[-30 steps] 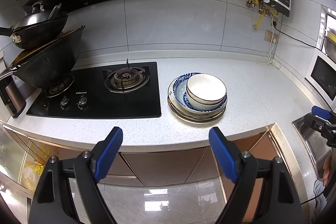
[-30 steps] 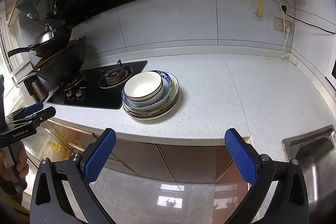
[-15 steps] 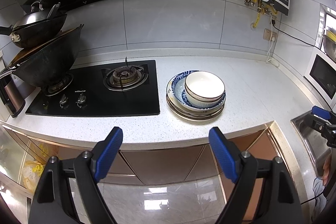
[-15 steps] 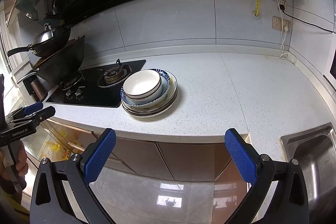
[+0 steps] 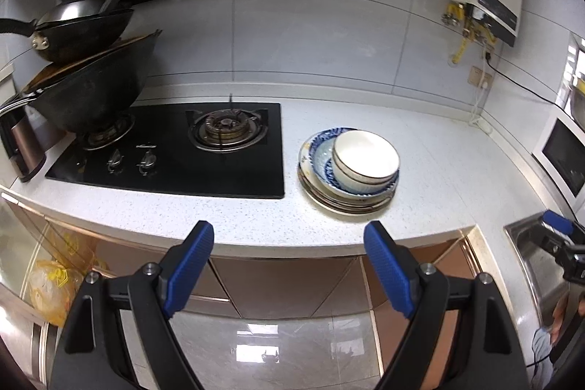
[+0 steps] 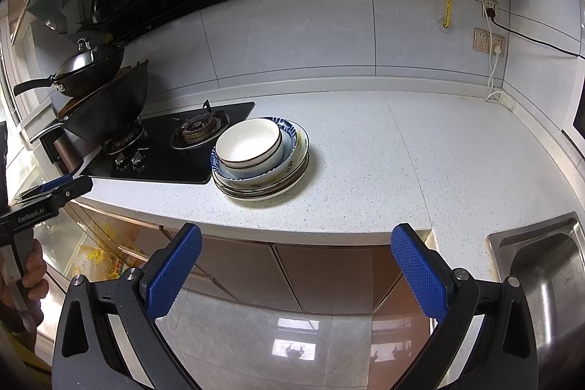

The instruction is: Organize plates and bowls

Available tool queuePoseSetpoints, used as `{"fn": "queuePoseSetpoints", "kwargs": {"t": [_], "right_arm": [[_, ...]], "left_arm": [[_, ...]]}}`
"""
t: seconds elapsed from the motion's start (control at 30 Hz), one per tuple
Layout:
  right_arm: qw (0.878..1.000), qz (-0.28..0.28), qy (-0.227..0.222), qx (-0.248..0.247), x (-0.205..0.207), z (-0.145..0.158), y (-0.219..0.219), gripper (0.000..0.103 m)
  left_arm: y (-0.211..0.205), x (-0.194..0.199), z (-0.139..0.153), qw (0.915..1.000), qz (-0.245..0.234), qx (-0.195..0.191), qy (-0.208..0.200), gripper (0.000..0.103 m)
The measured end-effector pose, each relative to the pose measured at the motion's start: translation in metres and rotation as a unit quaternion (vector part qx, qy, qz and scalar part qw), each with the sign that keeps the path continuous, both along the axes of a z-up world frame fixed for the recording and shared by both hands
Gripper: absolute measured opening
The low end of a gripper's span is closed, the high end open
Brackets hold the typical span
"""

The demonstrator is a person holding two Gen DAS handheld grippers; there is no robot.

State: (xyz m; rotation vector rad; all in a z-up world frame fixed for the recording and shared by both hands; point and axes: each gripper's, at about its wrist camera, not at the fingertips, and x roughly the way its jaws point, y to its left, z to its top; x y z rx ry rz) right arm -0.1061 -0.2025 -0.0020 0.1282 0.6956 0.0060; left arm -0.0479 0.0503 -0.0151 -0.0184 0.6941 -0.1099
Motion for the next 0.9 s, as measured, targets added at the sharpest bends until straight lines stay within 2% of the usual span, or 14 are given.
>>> {"fn": "queuePoseSetpoints", "kwargs": {"t": [0.17,0.9], "right_arm": [[1.0,0.004,0.001,-0.002,-0.0008,-0.002,0.0027,0.102],[1.0,0.004,-0.003,-0.005,-0.0055,-0.0005,0.0022,0.102]], "left_arm": [[0.0015,-0.0017,-0.0019,0.9997,0.014,0.019,0.0,0.084],[-0.0014,-0.0052,0.0027,0.9995,0.007,0.029,-0.006,0.084]]}}
